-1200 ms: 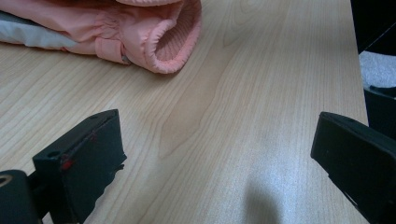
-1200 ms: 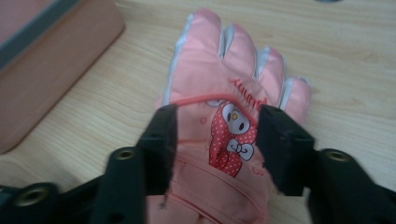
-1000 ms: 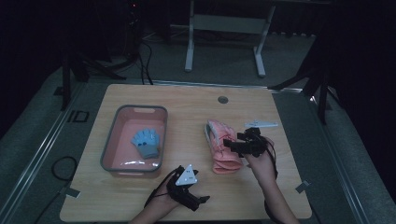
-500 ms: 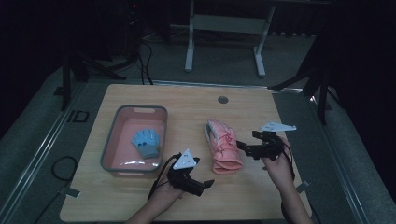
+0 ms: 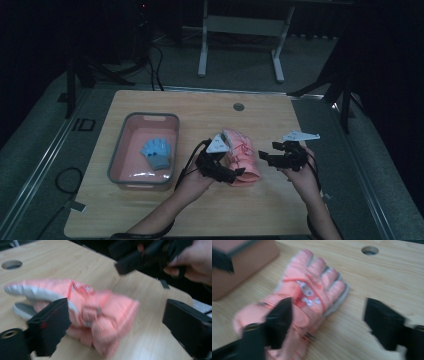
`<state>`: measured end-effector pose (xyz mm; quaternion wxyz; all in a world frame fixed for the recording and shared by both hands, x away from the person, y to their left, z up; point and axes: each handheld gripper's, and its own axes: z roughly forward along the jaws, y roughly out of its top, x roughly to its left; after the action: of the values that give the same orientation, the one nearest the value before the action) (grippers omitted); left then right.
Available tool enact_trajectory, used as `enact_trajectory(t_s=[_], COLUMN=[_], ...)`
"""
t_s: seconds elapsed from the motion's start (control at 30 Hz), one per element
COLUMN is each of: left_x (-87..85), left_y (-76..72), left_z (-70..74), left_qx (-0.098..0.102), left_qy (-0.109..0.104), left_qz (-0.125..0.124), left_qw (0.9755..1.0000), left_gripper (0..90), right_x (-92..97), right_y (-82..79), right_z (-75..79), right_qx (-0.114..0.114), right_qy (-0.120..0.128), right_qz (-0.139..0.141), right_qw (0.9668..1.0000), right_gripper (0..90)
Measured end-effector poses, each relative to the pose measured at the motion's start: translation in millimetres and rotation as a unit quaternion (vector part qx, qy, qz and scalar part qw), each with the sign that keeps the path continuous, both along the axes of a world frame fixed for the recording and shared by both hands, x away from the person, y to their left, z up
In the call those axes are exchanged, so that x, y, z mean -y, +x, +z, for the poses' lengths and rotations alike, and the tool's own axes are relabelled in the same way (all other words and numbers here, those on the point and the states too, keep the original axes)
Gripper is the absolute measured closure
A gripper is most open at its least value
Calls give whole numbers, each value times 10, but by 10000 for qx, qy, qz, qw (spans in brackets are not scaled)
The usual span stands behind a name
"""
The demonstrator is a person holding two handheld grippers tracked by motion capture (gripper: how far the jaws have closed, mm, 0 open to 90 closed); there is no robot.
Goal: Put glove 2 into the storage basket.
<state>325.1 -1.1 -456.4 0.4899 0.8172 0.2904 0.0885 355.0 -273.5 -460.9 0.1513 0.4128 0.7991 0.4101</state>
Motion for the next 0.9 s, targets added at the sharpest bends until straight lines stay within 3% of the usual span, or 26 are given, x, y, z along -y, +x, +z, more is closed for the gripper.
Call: enact_trajectory(t_s=[0.03,0.1,0.17,0.23,0.3,0.4,0.47,0.5,0.57,0.63,0.7,0.73,0.77,0.8,0.87,0.9], left_x=[32,85,129,159,184,229,243,244,236,194,194,153,153,146,143,143], left_y=[48,143,222,306,340,437,468,490,494,500,500,525,525,541,575,575], left_z=[20,48,62,61,50,-27,-86,-146,-176,-262,-262,-363,-363,-403,-508,-508], left_qx=[13,-9,80,19,56,-52,-155,-321,-369,-573,-573,-819,-819,-939,-1227,-1227], left_qy=[94,175,293,319,425,592,679,734,721,676,676,708,708,740,705,705], left_qz=[105,86,176,153,231,449,526,624,719,844,844,1005,1005,1017,1037,1037], left_qw=[9999,9998,9994,9994,9988,9972,9962,9948,9941,9925,9925,9890,9890,9876,9845,9845], left_gripper=[159,170,274,455,542,575,562,497,438,427,415,400,388,365,365,365], right_x=[7,14,6,-32,-62,-172,-212,-228,-249,-260,-260,-273,-273,-288,-291,-291], right_y=[16,45,65,77,81,146,166,174,191,216,228,253,253,285,296,296], right_z=[-5,-14,-20,-29,-37,-107,-143,-160,-188,-220,-240,-296,-296,-363,-388,-388], right_qx=[-13,-55,-97,-99,-100,-203,-223,-246,-307,-390,-443,-542,-542,-758,-794,-794], right_qy=[1,-3,57,49,26,32,22,20,60,82,142,123,123,159,172,172], right_qz=[-18,-54,-74,-2,4,59,76,73,62,27,-23,-81,-81,-93,-94,-94], right_qw=[10000,10000,9999,9999,9999,9998,9997,9997,9995,9992,9989,9984,9984,9970,9967,9967], right_gripper=[377,474,535,607,604,587,568,561,543,535,535,516,516,488,478,478])
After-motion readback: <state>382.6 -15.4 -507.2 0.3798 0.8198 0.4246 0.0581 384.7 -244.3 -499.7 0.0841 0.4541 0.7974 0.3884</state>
